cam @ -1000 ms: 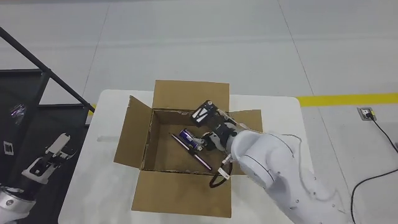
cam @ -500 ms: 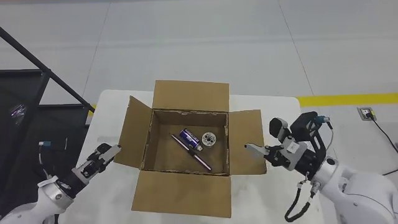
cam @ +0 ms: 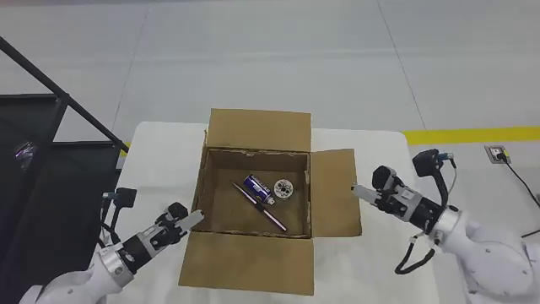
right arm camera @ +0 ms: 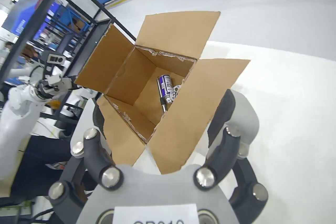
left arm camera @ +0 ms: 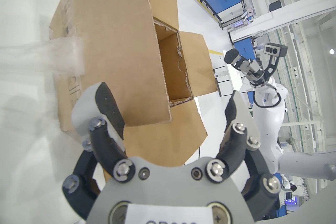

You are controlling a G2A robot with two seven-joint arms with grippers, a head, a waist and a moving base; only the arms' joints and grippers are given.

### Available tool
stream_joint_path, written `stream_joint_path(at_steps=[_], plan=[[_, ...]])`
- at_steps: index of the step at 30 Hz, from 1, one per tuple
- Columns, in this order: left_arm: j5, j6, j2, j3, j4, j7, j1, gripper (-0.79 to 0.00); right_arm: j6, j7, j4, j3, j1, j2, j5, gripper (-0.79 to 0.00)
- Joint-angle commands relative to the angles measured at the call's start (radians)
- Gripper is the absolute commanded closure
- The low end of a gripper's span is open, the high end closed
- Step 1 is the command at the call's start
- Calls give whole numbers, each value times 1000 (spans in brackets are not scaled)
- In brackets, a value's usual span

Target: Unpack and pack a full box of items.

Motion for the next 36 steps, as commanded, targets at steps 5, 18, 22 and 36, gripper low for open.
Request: stream_joint_path(at_steps=[5,18,22,36], plan=[[29,18,0,61,2,12,-21,-785,50,172,294,13,137,18,253,-785],[44,69,1,151,93,2,-107,-785,-49,495,620,-185,402,22,530,-785],[44,80,0,171,126,15,-132,-785,-38,507,556,-243,410,28,645,-785],[46,101,-2,234,184,43,-181,-785,-155,363,516,-513,464,25,566,-785]])
